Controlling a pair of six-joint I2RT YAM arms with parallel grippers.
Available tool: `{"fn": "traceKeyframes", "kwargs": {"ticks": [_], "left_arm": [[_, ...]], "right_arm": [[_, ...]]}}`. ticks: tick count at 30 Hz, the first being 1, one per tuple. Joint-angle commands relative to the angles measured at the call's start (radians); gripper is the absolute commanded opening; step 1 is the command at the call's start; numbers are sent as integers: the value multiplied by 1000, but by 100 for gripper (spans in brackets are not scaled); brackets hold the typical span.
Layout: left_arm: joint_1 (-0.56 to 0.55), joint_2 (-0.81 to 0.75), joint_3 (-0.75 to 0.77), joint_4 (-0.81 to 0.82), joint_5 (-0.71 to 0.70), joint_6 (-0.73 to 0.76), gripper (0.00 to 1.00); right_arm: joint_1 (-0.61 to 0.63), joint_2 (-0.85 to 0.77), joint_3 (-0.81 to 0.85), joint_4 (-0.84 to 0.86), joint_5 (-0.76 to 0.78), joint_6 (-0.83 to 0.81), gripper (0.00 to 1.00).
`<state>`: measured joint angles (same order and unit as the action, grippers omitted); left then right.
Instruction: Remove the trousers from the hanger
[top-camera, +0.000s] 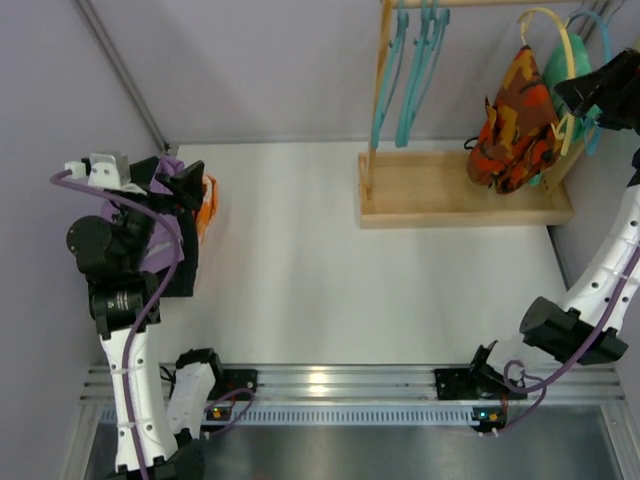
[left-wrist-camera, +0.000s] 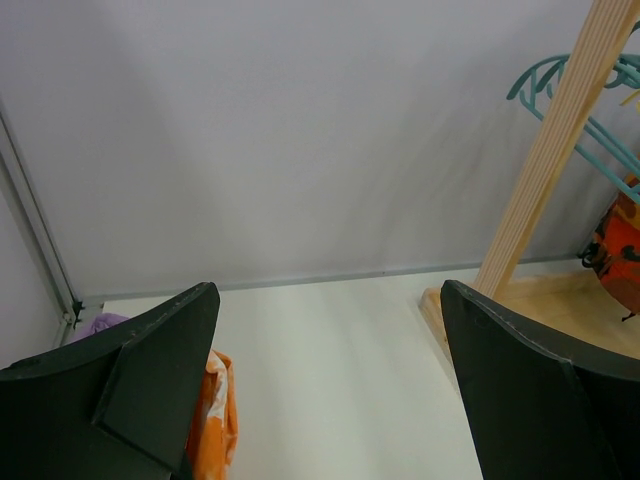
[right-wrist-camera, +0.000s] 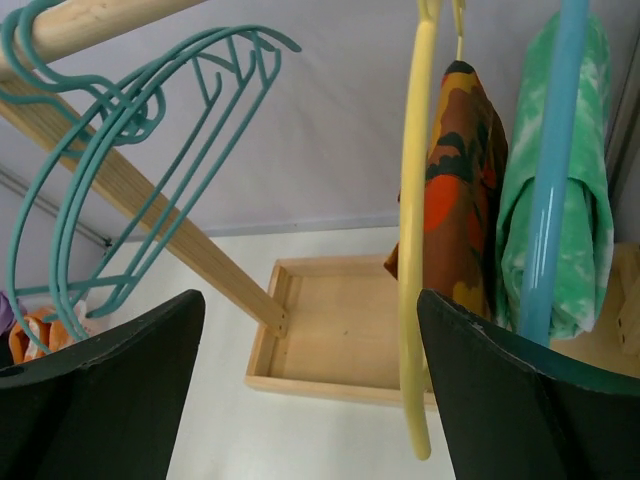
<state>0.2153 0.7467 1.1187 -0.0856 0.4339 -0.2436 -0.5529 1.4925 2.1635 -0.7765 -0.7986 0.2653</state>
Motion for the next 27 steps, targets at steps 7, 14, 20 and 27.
{"fn": "traceKeyframes", "kwargs": {"ticks": [7, 14, 20, 27], "left_arm": [[1, -12, 4, 26, -9, -25, 99], [1, -7, 3, 27, -12, -25, 99], [1, -3, 9, 26, -11, -16, 99], [1, 9, 15, 26, -11, -13, 99]], "right_arm": [[-27, 60, 22, 114, -54, 95, 79], [25, 100, -22, 201, -2, 158, 71], [97, 150, -19, 261, 27, 209, 70], [160, 184, -24, 327, 55, 284, 62]]}}
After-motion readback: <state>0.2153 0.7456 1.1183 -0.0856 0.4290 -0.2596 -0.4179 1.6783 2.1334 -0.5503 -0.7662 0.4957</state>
